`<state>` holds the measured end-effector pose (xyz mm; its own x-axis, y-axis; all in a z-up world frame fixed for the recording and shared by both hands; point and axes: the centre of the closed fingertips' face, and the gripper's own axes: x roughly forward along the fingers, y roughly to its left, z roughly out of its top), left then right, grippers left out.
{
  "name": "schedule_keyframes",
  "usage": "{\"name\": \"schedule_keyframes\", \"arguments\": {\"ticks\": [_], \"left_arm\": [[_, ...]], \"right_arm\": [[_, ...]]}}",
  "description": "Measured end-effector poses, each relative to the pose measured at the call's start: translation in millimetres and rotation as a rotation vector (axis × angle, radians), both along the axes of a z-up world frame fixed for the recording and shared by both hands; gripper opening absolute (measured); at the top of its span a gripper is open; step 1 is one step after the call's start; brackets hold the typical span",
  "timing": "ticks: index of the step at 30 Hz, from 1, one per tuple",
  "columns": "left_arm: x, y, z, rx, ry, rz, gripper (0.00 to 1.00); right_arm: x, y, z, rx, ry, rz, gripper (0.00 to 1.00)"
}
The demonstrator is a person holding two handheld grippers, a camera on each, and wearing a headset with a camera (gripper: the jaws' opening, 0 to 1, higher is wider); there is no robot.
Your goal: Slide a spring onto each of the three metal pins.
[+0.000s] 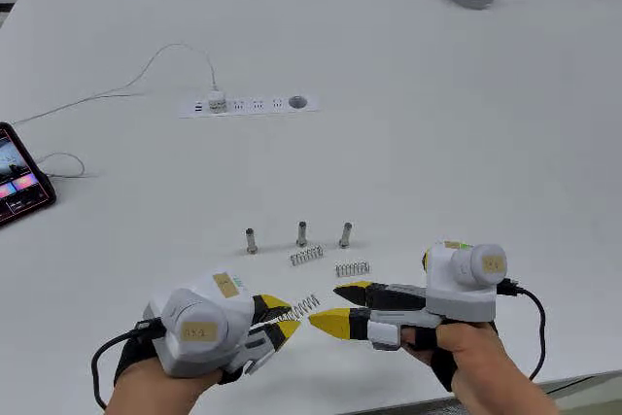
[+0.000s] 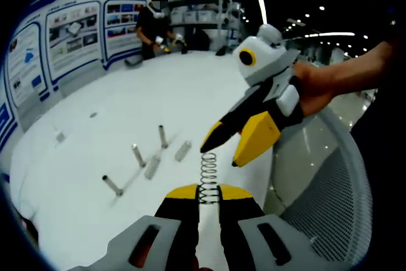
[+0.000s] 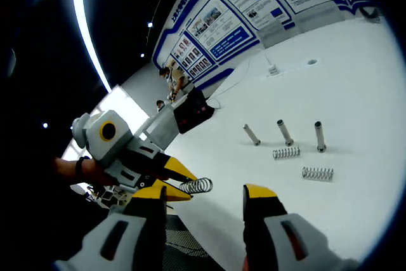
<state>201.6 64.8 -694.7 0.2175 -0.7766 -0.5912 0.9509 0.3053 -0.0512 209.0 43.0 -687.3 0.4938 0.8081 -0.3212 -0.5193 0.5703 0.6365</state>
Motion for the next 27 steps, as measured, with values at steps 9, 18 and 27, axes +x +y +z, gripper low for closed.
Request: {"name": "schedule_keyframes", "arguments": {"ticks": [9, 18, 27], "left_arm": [[-7.2, -12.2, 6.2, -0.016, -0.006, -0.040, 0.10], [-11.5, -16.3, 8.9, -0.020, -0.010, -0.064, 0.10], [-11.7, -16.8, 8.8, -0.019, -0.007, -0.082, 0.10]], "right_arm": [[-3.5, 4.2, 6.4, 0.076, 0.005, -0.001, 0.33], [-7.1, 4.1, 10.8, 0.087, -0.013, 0.013, 0.19], [-7.5, 3.5, 12.2, 0.088, -0.012, 0.029, 0.15]]}}
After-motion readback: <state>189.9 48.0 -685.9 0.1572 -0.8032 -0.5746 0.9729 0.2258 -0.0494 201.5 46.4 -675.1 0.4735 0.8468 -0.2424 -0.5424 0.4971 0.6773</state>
